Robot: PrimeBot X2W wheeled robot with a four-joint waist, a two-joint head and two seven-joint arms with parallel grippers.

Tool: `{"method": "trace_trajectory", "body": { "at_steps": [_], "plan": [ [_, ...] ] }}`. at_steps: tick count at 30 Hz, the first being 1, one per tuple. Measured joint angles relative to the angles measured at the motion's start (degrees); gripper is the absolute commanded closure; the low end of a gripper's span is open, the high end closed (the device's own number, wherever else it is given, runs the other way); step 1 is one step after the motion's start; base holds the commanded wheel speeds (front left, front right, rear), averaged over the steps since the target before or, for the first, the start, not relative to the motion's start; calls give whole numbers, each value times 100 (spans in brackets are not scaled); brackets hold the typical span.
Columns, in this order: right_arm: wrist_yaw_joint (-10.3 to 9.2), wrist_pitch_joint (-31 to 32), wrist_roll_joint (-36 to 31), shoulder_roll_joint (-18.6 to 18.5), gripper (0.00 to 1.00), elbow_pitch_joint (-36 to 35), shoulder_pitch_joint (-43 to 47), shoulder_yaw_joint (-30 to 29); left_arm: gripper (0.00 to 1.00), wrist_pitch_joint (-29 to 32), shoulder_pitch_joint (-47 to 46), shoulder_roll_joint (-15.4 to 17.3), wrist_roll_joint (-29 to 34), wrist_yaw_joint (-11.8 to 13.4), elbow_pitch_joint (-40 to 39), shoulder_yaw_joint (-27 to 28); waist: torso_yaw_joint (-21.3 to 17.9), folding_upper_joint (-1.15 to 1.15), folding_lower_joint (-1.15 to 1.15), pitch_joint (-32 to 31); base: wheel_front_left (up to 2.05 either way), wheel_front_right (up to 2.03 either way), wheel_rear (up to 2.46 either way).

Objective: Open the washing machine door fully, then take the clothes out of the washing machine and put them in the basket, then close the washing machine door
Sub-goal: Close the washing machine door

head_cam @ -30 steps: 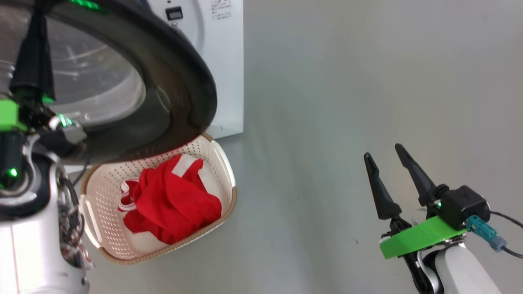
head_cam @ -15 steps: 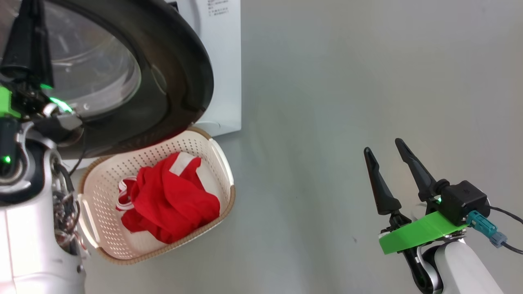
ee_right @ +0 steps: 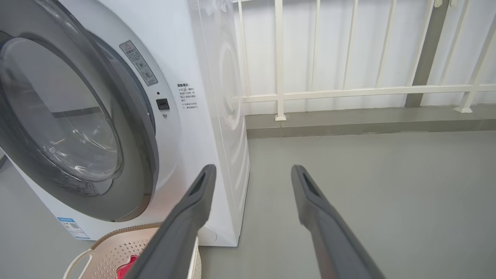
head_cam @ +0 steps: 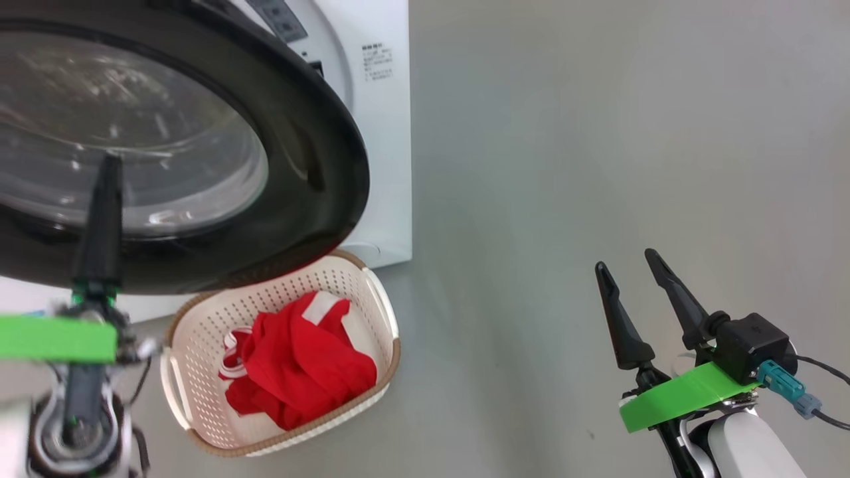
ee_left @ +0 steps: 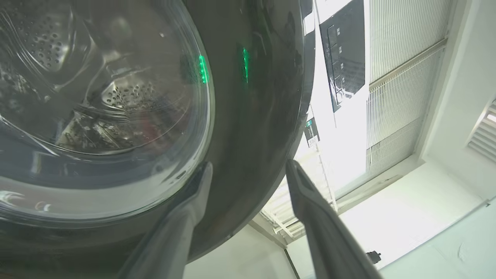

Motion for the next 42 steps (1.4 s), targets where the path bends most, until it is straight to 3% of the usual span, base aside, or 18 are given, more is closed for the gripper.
{"method": "trace_trajectory", "body": {
  "at_steps": [3,12,21,31,42],
  "plan": [
    [0,-1,0,-3,0,7,7,-32,0,-403,636,152,642,-137,-149,-122,57,0,0,-225,0,0,0],
    [0,-1,1,-3,0,2,317,-102,0,-1635,1728,543,2388,-205,-149,-651,193,0,0,-676,0,0,0],
    [0,0,1,3,0,-80,468,-153,0,-1940,2294,659,3616,-207,115,-817,301,0,0,-981,0,0,0],
    [0,0,1,19,0,-142,589,-241,0,-1946,2579,211,5406,-212,35,-305,301,0,0,-1084,0,0,0],
    [0,0,1,26,0,-142,678,-276,0,-1945,2759,-22,5950,-212,157,-58,287,0,0,-1169,0,0,0]
  ]
}}
